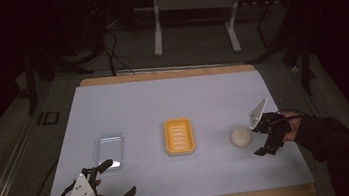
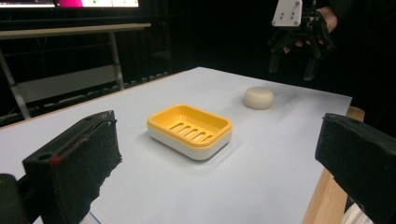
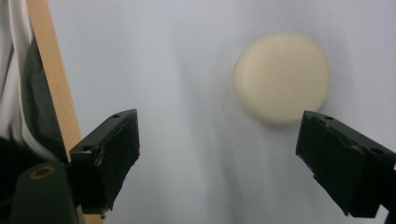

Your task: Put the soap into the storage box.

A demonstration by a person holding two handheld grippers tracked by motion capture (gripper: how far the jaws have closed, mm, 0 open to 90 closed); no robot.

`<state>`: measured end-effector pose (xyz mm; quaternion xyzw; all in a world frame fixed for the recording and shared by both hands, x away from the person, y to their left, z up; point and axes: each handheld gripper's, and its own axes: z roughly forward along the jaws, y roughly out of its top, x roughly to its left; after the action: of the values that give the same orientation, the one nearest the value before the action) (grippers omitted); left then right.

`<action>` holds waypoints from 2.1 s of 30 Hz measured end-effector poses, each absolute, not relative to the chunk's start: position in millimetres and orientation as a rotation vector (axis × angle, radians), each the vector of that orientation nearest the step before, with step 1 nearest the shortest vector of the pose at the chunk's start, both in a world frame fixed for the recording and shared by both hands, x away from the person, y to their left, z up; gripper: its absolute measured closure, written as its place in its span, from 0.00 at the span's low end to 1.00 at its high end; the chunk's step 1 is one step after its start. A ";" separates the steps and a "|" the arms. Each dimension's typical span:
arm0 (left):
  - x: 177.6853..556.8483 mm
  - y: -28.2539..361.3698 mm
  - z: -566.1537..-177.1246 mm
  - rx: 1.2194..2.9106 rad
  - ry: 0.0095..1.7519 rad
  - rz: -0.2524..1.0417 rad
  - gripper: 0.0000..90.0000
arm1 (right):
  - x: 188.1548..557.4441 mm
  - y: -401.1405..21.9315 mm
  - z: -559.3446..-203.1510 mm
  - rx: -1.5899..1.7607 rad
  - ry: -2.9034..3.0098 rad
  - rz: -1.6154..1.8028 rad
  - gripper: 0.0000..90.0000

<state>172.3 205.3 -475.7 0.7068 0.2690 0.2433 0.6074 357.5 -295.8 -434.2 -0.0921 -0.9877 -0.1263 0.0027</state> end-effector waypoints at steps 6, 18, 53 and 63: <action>172.7 205.2 -475.8 1.634 0.615 0.554 0.00 | 360.8 -292.9 -436.4 -0.235 -3.147 -0.463 0.13; 172.4 204.2 -476.1 1.642 0.605 0.542 0.00 | 372.5 -285.6 -444.3 -0.182 -3.165 -0.527 0.13; 172.8 203.6 -476.9 1.651 0.597 0.530 0.00 | 400.2 -286.7 -499.6 -0.219 -3.127 -0.496 0.20; 173.2 203.2 -477.3 1.652 0.600 0.528 0.00 | 397.6 -282.8 -503.1 -0.209 -3.144 -0.412 0.28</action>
<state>173.2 203.2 -477.3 0.7149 0.2595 0.2286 0.6078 397.6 -282.8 -503.1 -0.0659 -0.9892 -0.1296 -0.0180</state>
